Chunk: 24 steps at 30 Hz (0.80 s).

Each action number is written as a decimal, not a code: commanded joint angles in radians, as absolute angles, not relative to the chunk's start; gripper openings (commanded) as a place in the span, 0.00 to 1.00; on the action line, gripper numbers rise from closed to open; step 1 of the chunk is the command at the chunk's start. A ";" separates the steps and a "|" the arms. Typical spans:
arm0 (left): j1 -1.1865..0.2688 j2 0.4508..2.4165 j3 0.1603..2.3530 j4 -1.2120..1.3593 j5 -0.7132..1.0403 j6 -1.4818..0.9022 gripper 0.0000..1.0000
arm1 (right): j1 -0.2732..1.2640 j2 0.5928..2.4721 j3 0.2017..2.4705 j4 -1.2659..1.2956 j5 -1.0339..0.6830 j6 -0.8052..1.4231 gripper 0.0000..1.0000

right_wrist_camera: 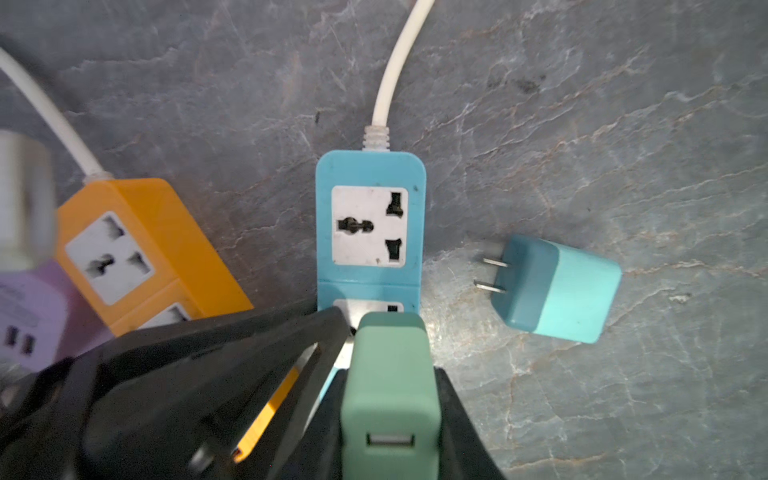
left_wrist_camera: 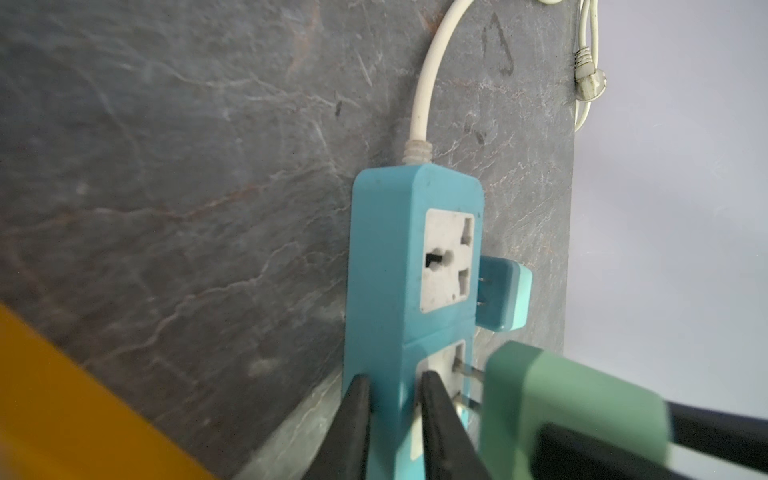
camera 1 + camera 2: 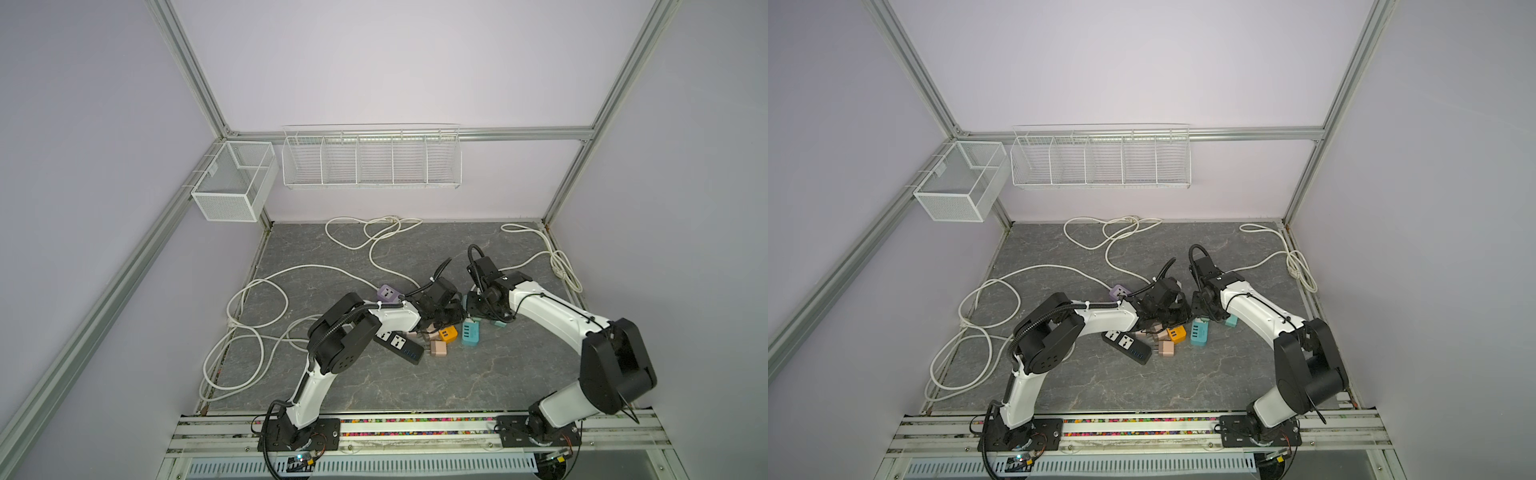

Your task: Pull the plug off the socket

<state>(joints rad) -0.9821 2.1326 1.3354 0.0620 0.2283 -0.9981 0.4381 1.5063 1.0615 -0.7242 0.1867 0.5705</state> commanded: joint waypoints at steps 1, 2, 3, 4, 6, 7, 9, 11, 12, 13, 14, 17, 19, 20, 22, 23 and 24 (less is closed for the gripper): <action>-0.997 2.203 1.313 -0.204 0.193 -0.974 0.23 | 0.391 1.412 1.051 -0.732 0.166 0.544 0.07; -0.997 2.198 1.328 -0.217 0.188 -0.966 0.23 | 0.373 1.397 1.039 -0.729 0.133 0.540 0.07; -0.997 2.191 1.344 -0.224 0.186 -0.958 0.23 | 0.356 1.382 1.028 -0.729 0.104 0.536 0.07; -0.996 2.184 1.356 -0.225 0.186 -0.952 0.23 | 0.343 1.369 1.017 -0.729 0.084 0.533 0.07; -0.996 2.165 1.385 -0.221 0.186 -0.938 0.24 | 0.314 1.333 0.989 -0.716 0.040 0.521 0.07; -0.994 2.159 1.396 -0.219 0.187 -0.932 0.24 | 0.303 1.315 0.974 -0.708 0.021 0.517 0.07; -0.990 2.149 1.430 -0.223 0.190 -0.919 0.26 | 0.281 1.275 0.947 -0.694 -0.023 0.511 0.07; -0.985 2.137 1.452 -0.224 0.193 -0.910 0.27 | 0.265 1.253 0.933 -0.699 -0.054 0.505 0.07; -0.983 2.124 1.458 -0.224 0.189 -0.904 0.27 | 0.255 1.240 0.921 -0.701 -0.069 0.500 0.07; -0.982 2.114 1.462 -0.227 0.183 -0.899 0.27 | 0.246 1.229 0.910 -0.701 -0.078 0.496 0.07; -0.981 2.096 1.462 -0.228 0.176 -0.893 0.28 | 0.231 1.215 0.893 -0.700 -0.092 0.494 0.07; -0.974 2.038 1.448 -0.239 0.150 -0.870 0.31 | 0.170 1.177 0.821 -0.672 -0.170 0.489 0.07; -0.971 1.998 1.433 -0.259 0.118 -0.855 0.32 | 0.149 1.157 0.788 -0.648 -0.213 0.485 0.08; -0.970 1.975 1.418 -0.263 0.107 -0.848 0.33 | 0.138 1.148 0.769 -0.633 -0.234 0.482 0.08; -0.963 1.933 1.384 -0.261 0.092 -0.843 0.34 | 0.119 1.132 0.733 -0.604 -0.277 0.480 0.08; -0.961 1.910 1.363 -0.255 0.084 -0.841 0.34 | 0.113 1.121 0.711 -0.586 -0.301 0.478 0.09; -0.958 1.888 1.345 -0.252 0.077 -0.839 0.34 | 0.108 1.116 0.697 -0.575 -0.312 0.477 0.09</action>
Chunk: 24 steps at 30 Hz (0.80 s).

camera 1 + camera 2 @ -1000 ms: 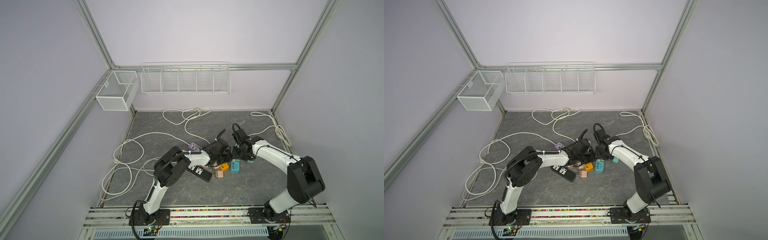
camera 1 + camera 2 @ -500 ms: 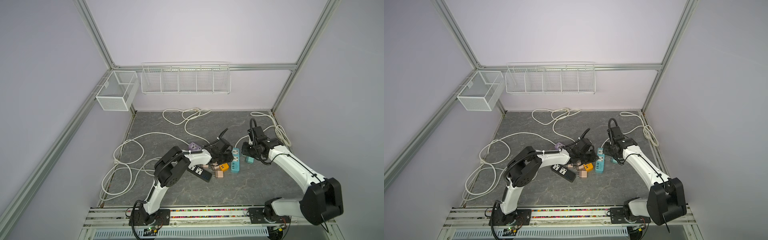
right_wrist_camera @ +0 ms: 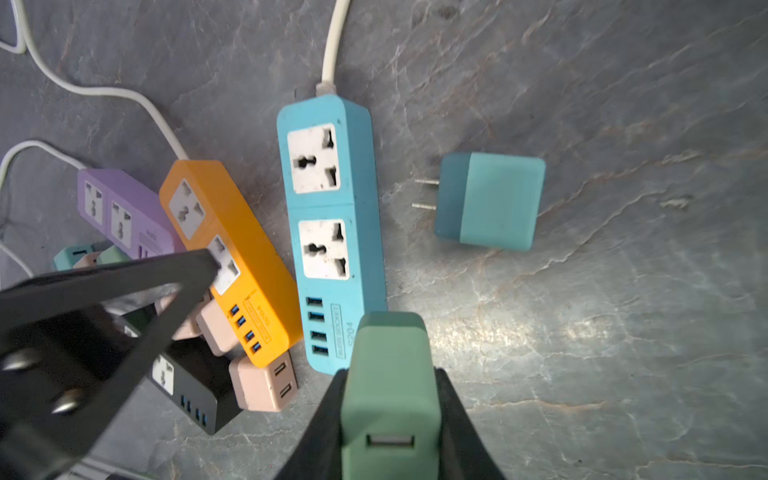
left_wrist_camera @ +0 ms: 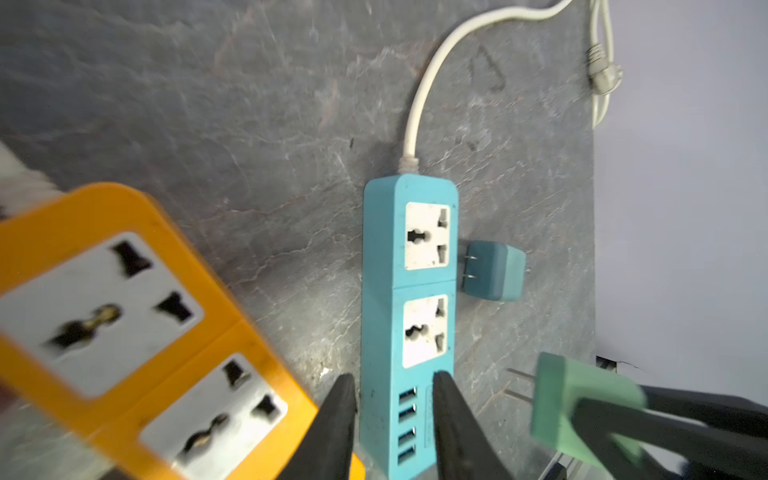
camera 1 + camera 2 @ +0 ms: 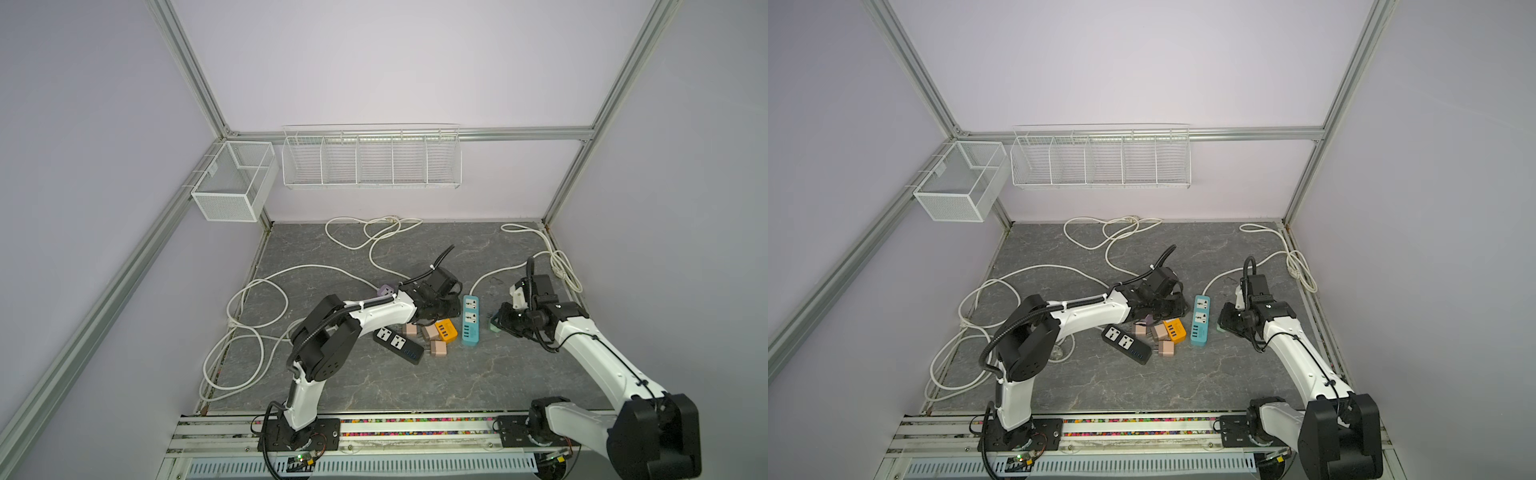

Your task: Pull the plug off the socket

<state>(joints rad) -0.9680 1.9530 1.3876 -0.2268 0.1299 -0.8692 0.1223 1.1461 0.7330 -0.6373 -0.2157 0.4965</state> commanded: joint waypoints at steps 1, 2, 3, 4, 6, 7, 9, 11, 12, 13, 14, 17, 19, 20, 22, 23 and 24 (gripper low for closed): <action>-0.956 1.872 1.328 -0.251 0.070 -0.838 0.35 | 0.103 1.109 0.682 -0.563 -0.320 0.477 0.09; -0.956 1.853 1.312 -0.251 0.062 -0.834 0.36 | 0.097 1.102 0.667 -0.549 -0.329 0.480 0.09; -0.954 1.836 1.297 -0.251 0.056 -0.831 0.36 | 0.087 1.098 0.652 -0.533 -0.342 0.484 0.10; -0.953 1.823 1.287 -0.252 0.050 -0.829 0.37 | 0.079 1.094 0.636 -0.515 -0.355 0.490 0.10; -0.951 1.797 1.266 -0.252 0.046 -0.818 0.37 | 0.062 1.089 0.600 -0.467 -0.389 0.506 0.10; -0.951 1.788 1.259 -0.254 0.048 -0.813 0.38 | 0.054 1.089 0.588 -0.453 -0.398 0.510 0.10; -0.950 1.768 1.246 -0.262 0.046 -0.802 0.39 | 0.038 1.092 0.564 -0.425 -0.417 0.516 0.10; -0.950 1.751 1.234 -0.262 0.055 -0.785 0.40 | 0.031 1.094 0.539 -0.396 -0.429 0.523 0.11; -0.950 1.741 1.228 -0.266 0.055 -0.779 0.40 | 0.031 1.096 0.528 -0.380 -0.436 0.526 0.12; -0.950 1.733 1.223 -0.270 0.050 -0.776 0.40 | 0.031 1.102 0.521 -0.370 -0.441 0.528 0.12; -0.950 1.723 1.213 -0.264 0.046 -0.773 0.41 | 0.029 1.107 0.517 -0.364 -0.441 0.530 0.12; -0.949 1.697 1.186 -0.248 0.044 -0.760 0.42 | 0.029 1.128 0.509 -0.342 -0.444 0.533 0.12; -0.950 1.686 1.178 -0.248 0.044 -0.749 0.44 | 0.028 1.140 0.503 -0.332 -0.436 0.533 0.13; -0.949 1.680 1.173 -0.251 0.041 -0.748 0.44 | 0.027 1.146 0.496 -0.324 -0.435 0.534 0.13; -0.949 1.671 1.161 -0.249 0.039 -0.744 0.44 | 0.025 1.160 0.487 -0.305 -0.440 0.537 0.14; -0.948 1.667 1.155 -0.246 0.037 -0.744 0.45 | 0.025 1.166 0.485 -0.299 -0.442 0.539 0.14; -0.947 1.662 1.148 -0.244 0.037 -0.745 0.45 | 0.024 1.175 0.485 -0.299 -0.440 0.540 0.15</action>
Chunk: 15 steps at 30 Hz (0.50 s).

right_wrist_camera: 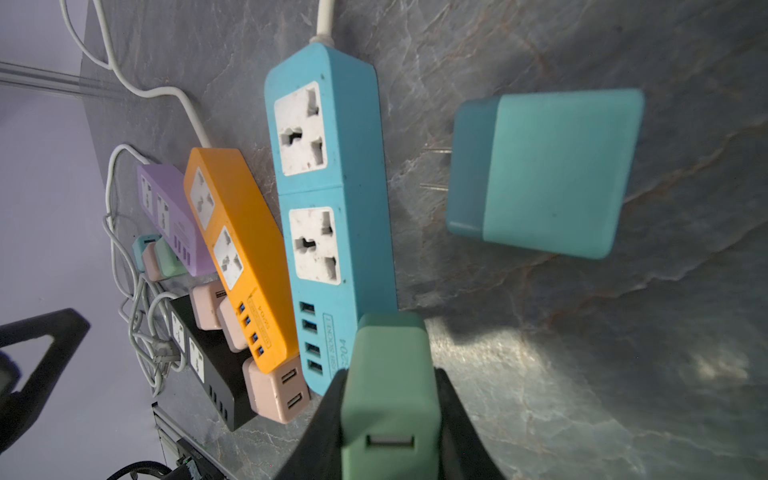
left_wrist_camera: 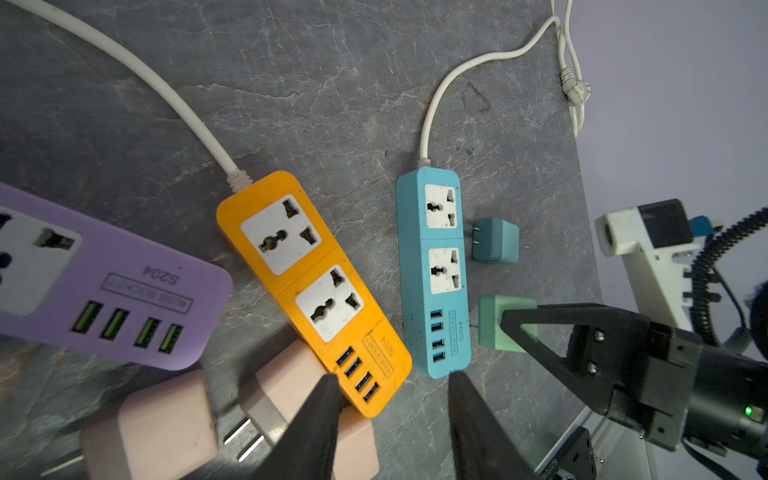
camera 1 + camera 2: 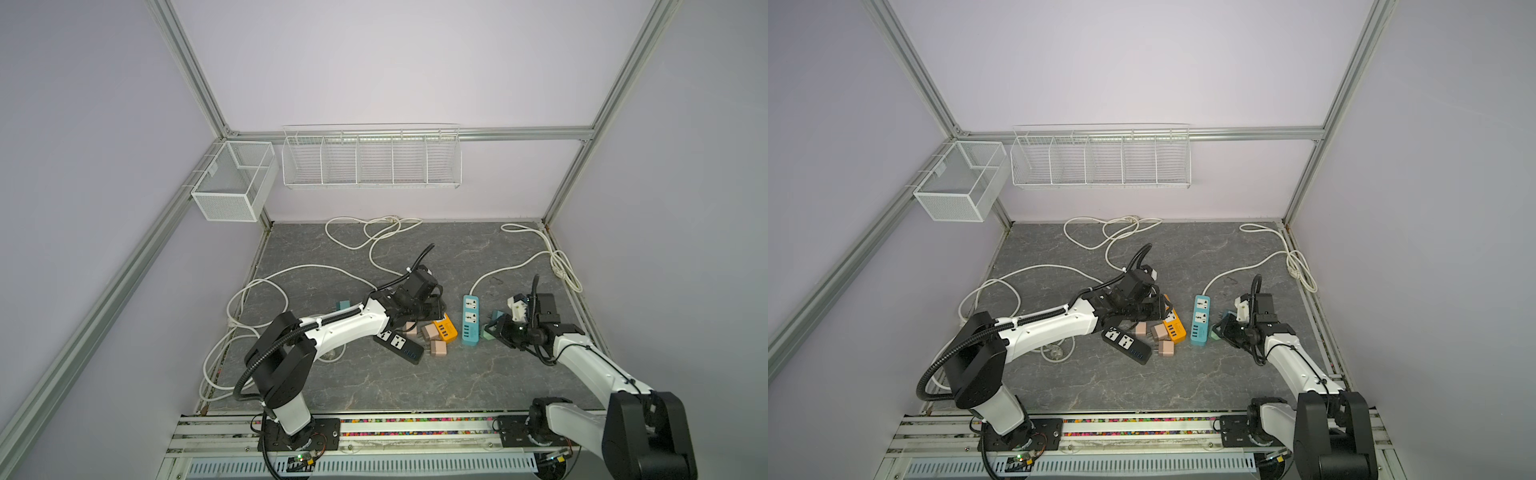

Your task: Pull the plug off the socket

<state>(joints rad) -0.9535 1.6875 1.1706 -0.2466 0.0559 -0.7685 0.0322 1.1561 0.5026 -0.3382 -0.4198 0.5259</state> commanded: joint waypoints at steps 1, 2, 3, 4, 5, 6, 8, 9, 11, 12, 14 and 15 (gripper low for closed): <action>-0.945 1.659 1.142 -0.242 0.037 -0.746 0.45 | 0.023 1.182 0.485 -0.300 -0.440 0.538 0.15; -0.945 1.655 1.136 -0.238 0.037 -0.750 0.45 | 0.024 1.188 0.483 -0.301 -0.440 0.536 0.16; -0.943 1.650 1.129 -0.234 0.035 -0.751 0.45 | 0.024 1.190 0.482 -0.301 -0.436 0.535 0.17; -0.943 1.648 1.125 -0.231 0.035 -0.752 0.46 | 0.022 1.192 0.480 -0.307 -0.431 0.535 0.20; -0.943 1.643 1.122 -0.229 0.033 -0.752 0.46 | 0.022 1.192 0.480 -0.318 -0.417 0.533 0.22; -0.940 1.643 1.119 -0.228 0.036 -0.754 0.46 | 0.021 1.193 0.483 -0.336 -0.402 0.530 0.24; -0.935 1.640 1.117 -0.230 0.045 -0.757 0.46 | 0.018 1.192 0.484 -0.353 -0.394 0.525 0.28; -0.934 1.636 1.115 -0.229 0.044 -0.756 0.46 | 0.016 1.190 0.485 -0.360 -0.392 0.525 0.31; -0.933 1.628 1.106 -0.222 0.040 -0.757 0.46 | 0.014 1.187 0.493 -0.376 -0.381 0.526 0.36; -0.930 1.623 1.105 -0.222 0.038 -0.756 0.46 | 0.013 1.184 0.499 -0.384 -0.377 0.526 0.40; -0.923 1.615 1.104 -0.226 0.038 -0.755 0.46 | 0.012 1.177 0.510 -0.404 -0.362 0.522 0.47; -0.919 1.608 1.104 -0.231 0.037 -0.755 0.46 | 0.012 1.171 0.520 -0.423 -0.348 0.518 0.51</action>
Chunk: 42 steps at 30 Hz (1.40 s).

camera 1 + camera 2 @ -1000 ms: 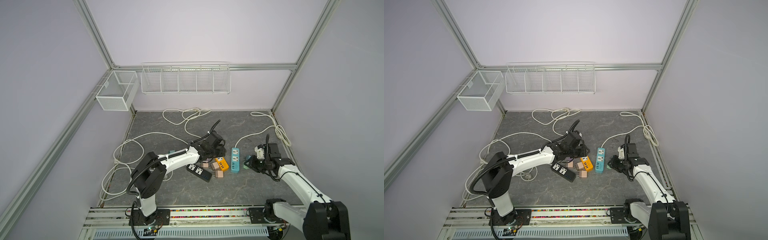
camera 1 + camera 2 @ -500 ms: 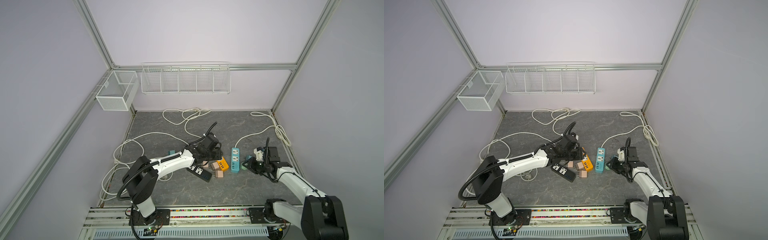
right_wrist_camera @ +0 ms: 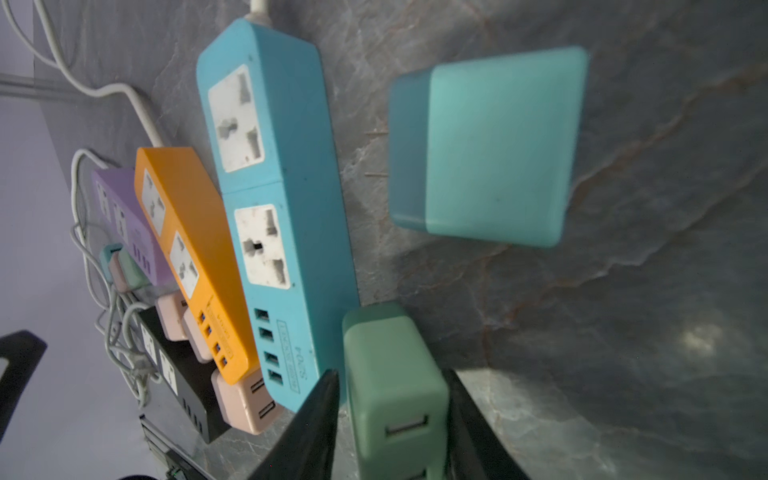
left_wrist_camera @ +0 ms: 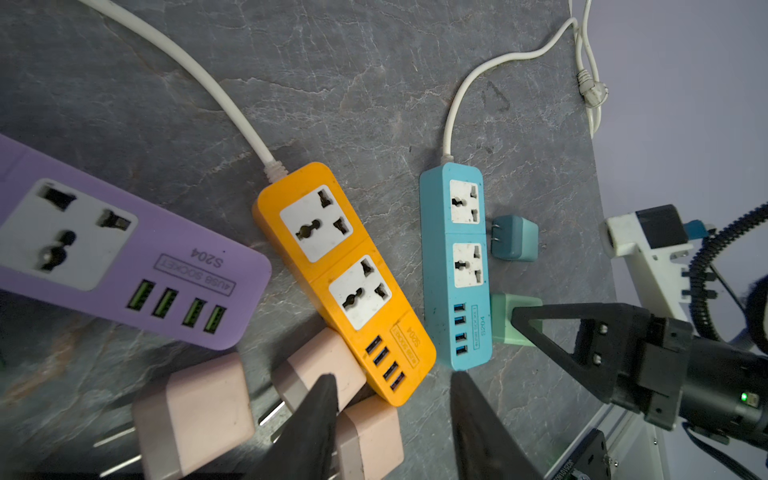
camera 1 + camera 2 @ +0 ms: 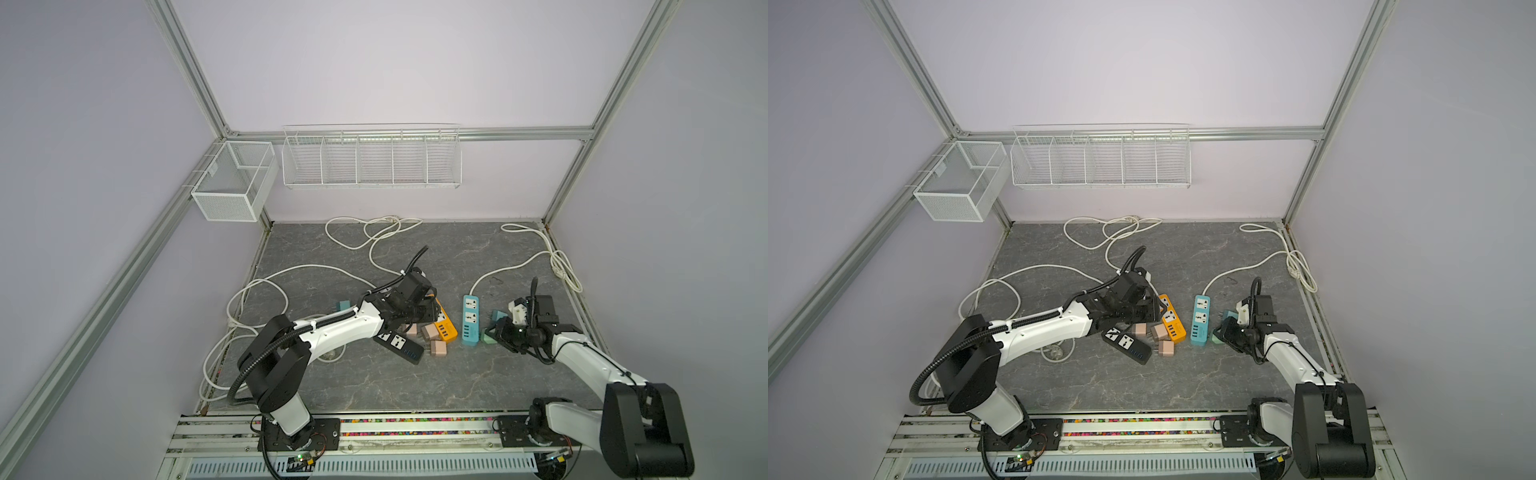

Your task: Pull the plug off the socket

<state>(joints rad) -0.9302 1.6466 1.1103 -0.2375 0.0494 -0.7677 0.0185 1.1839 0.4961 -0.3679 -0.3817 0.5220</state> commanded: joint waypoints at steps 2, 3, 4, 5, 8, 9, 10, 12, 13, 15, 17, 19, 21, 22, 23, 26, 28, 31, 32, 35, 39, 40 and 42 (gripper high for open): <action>-0.910 1.590 1.101 -0.237 0.035 -0.752 0.46 | 0.011 1.157 0.540 -0.464 -0.322 0.507 0.56; -0.904 1.576 1.097 -0.241 0.028 -0.752 0.46 | 0.011 1.148 0.555 -0.493 -0.306 0.503 0.58; -0.898 1.563 1.094 -0.245 0.023 -0.751 0.46 | 0.010 1.141 0.570 -0.517 -0.295 0.496 0.61; -0.889 1.547 1.089 -0.251 0.020 -0.749 0.47 | 0.010 1.132 0.590 -0.547 -0.278 0.484 0.64; -0.857 1.487 1.086 -0.323 -0.036 -0.746 0.48 | 0.010 1.100 0.659 -0.635 -0.199 0.457 0.74; -0.846 1.462 1.086 -0.361 -0.078 -0.744 0.50 | 0.009 1.088 0.686 -0.657 -0.167 0.449 0.77; -0.838 1.441 1.086 -0.392 -0.123 -0.734 0.52 | 0.009 1.077 0.705 -0.672 -0.137 0.441 0.80; -0.807 1.378 1.079 -0.452 -0.214 -0.679 0.59 | 0.009 1.055 0.748 -0.690 -0.040 0.437 0.89; -0.785 1.344 1.073 -0.484 -0.265 -0.658 0.65 | 0.009 1.050 0.766 -0.684 0.006 0.435 0.96; -0.723 1.277 1.041 -0.512 -0.343 -0.616 0.79 | 0.010 1.049 0.788 -0.647 0.104 0.425 0.90; -0.616 1.219 1.008 -0.537 -0.378 -0.597 0.87 | 0.009 1.062 0.796 -0.591 0.212 0.415 0.89; -0.476 1.167 0.963 -0.548 -0.423 -0.581 0.95 | 0.009 1.083 0.770 -0.482 0.315 0.388 0.89; -0.328 1.136 0.912 -0.526 -0.449 -0.556 1.00 | 0.008 1.114 0.716 -0.353 0.409 0.358 0.89; -0.245 1.128 0.882 -0.508 -0.454 -0.549 1.00 | 0.008 1.138 0.688 -0.277 0.446 0.335 0.89; -0.183 1.126 0.852 -0.475 -0.451 -0.533 1.00 | 0.006 1.161 0.668 -0.216 0.473 0.314 0.89; -0.055 1.137 0.758 -0.345 -0.525 -0.453 1.00 | 0.005 1.239 0.616 -0.041 0.526 0.276 0.89; -0.046 1.146 0.680 -0.203 -0.602 -0.360 1.00 | 0.005 1.295 0.578 0.097 0.505 0.236 0.89; -0.045 1.167 0.549 0.063 -0.607 -0.248 1.00 | 0.004 1.377 0.547 0.258 0.490 0.182 0.89; -0.044 1.177 0.511 0.150 -0.596 -0.224 1.00 | 0.003 1.390 0.556 0.267 0.487 0.176 0.89; -0.043 1.240 0.404 0.455 -0.522 -0.133 1.00 | 0.003 1.421 0.539 0.411 0.396 0.098 0.89; -0.042 1.317 0.414 0.580 -0.418 -0.100 1.00 | -0.015 1.475 0.528 0.551 0.278 0.063 0.89; -0.042 1.333 0.407 0.628 -0.386 -0.089 1.00 | -0.013 1.478 0.510 0.592 0.234 0.040 0.89; -0.041 1.365 0.399 0.700 -0.324 -0.085 1.00 | -0.002 1.478 0.444 0.712 0.169 0.002 0.89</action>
